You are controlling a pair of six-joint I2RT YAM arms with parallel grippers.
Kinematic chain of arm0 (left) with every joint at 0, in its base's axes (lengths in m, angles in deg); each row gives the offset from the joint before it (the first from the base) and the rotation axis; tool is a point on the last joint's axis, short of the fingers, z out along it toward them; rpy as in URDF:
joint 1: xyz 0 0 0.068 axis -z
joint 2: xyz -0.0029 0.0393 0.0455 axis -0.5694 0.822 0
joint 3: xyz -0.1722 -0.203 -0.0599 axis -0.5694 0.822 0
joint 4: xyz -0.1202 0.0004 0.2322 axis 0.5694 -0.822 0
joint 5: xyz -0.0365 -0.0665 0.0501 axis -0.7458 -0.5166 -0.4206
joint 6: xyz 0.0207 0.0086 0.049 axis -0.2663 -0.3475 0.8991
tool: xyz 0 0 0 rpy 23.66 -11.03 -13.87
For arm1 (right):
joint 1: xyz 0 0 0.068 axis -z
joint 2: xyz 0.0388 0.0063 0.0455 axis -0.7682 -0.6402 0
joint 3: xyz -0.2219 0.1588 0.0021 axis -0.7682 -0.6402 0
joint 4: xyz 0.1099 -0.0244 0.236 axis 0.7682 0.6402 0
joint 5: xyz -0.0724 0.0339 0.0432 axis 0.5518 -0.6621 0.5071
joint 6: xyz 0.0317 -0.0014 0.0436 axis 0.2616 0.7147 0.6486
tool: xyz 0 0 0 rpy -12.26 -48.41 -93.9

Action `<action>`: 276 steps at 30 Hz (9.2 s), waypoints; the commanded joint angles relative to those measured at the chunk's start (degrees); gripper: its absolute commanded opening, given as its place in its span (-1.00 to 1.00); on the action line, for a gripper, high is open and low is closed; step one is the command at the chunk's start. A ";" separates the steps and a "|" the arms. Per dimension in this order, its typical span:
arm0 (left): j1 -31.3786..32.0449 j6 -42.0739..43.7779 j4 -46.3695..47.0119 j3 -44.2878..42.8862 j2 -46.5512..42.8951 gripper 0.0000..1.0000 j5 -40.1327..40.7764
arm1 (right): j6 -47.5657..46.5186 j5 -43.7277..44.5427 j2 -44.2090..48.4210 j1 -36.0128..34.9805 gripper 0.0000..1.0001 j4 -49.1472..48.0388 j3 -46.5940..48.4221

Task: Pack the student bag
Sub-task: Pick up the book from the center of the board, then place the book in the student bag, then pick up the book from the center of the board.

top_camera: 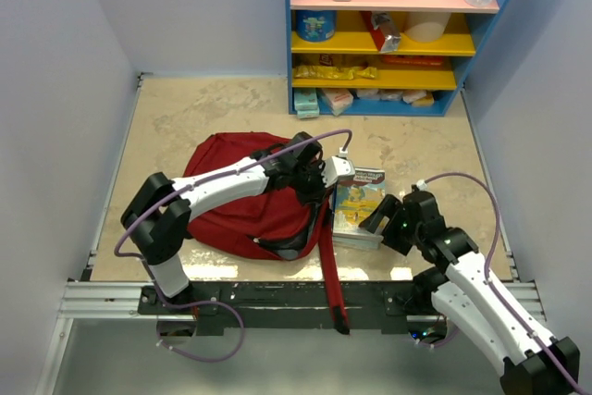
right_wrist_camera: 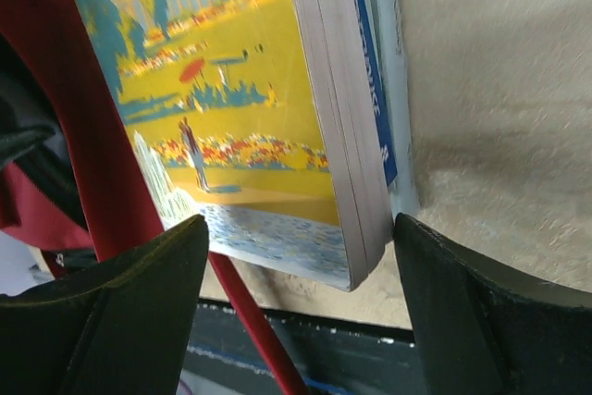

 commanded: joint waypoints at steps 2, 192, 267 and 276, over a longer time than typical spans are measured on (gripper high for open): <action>0.07 -0.74 6.12 0.92 0.71 -1.00 -0.03 | 1.56 -6.13 -1.52 0.17 0.68 -1.63 -1.81; -15.31 2.87 -19.72 -16.57 -22.41 -1.00 -10.67 | -3.54 4.66 -54.28 -34.99 -0.01 -46.66 25.37; -5.02 -2.14 7.35 2.33 -0.62 -1.00 6.56 | -7.49 6.27 -20.31 4.29 0.50 -31.33 5.48; -4.94 -3.99 8.67 -1.27 4.57 -1.00 6.21 | -10.22 0.20 -31.40 7.11 0.47 -40.39 6.80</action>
